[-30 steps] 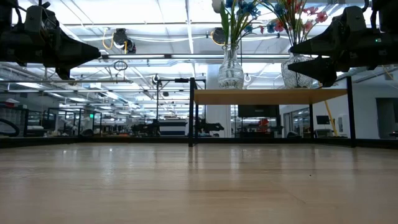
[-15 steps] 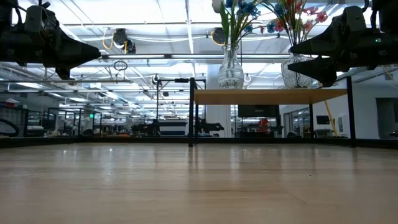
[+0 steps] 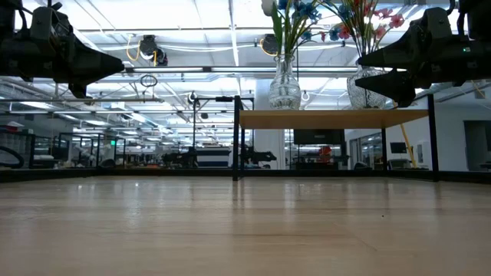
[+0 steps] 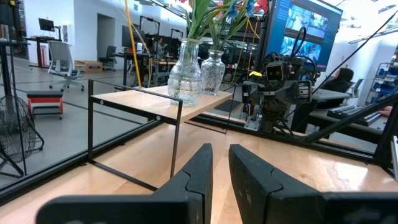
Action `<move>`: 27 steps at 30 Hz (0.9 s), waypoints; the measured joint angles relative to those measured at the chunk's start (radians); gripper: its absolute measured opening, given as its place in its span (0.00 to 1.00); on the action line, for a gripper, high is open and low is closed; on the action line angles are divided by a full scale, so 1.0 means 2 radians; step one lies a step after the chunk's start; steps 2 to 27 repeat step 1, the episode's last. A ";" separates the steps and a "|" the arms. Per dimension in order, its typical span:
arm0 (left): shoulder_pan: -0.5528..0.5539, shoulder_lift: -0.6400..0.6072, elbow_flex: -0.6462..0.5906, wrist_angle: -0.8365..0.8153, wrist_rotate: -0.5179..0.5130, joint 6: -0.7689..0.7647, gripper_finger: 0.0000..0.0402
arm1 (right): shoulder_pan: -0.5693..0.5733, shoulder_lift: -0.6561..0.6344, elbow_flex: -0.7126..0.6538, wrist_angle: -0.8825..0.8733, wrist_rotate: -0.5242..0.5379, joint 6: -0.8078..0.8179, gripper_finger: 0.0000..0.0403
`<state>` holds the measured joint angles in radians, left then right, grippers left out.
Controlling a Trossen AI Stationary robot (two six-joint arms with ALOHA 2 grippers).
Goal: Pick and place flowers into a vace then onto a shelf
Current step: Return to Home Position
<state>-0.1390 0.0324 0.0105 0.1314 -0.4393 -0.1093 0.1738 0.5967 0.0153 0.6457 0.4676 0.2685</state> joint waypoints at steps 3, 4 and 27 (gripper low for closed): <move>0.000 0.000 0.000 0.000 0.000 0.000 0.14 | 0.000 0.000 0.000 0.000 0.000 0.000 0.69; 0.000 0.000 0.000 0.000 0.000 0.000 0.14 | 0.000 0.000 0.000 0.000 0.000 0.000 0.69; 0.000 0.000 0.000 0.000 0.000 0.000 0.14 | 0.000 0.000 0.000 0.000 0.000 0.000 0.69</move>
